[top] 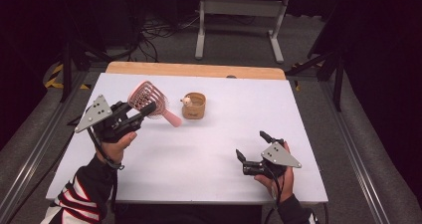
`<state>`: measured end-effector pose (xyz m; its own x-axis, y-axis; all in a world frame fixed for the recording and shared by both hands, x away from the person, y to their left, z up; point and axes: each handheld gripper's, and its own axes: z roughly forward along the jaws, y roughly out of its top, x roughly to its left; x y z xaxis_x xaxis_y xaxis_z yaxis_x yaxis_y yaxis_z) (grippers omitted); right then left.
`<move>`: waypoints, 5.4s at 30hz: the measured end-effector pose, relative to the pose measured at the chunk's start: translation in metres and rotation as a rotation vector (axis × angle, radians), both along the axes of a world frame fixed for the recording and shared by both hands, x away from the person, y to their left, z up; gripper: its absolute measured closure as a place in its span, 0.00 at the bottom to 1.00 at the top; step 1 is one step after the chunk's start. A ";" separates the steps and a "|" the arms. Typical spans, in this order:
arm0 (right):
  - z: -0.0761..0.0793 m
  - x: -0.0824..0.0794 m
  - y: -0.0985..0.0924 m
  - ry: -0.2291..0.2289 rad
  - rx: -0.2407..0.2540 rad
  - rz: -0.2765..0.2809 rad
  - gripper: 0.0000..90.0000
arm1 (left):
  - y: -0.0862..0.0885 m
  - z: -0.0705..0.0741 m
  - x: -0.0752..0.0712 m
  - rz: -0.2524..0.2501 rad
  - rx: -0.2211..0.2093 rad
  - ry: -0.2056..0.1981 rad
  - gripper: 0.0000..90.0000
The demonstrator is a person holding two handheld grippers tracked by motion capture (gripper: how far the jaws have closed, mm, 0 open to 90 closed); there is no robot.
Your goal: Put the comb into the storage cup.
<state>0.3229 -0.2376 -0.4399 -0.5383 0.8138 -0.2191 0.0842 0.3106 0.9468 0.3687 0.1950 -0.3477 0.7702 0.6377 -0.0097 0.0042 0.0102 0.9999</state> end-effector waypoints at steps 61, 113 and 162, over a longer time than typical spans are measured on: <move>-0.001 0.002 0.000 0.023 -0.005 0.030 0.08 | -0.102 0.033 0.103 0.050 0.195 0.111 0.71; -0.003 0.003 0.007 0.047 -0.035 0.071 0.10 | -0.116 -0.018 0.122 0.055 0.225 0.227 0.70; -0.007 0.005 0.010 0.070 -0.075 0.079 0.10 | -0.076 -0.014 0.125 0.160 0.195 0.218 0.60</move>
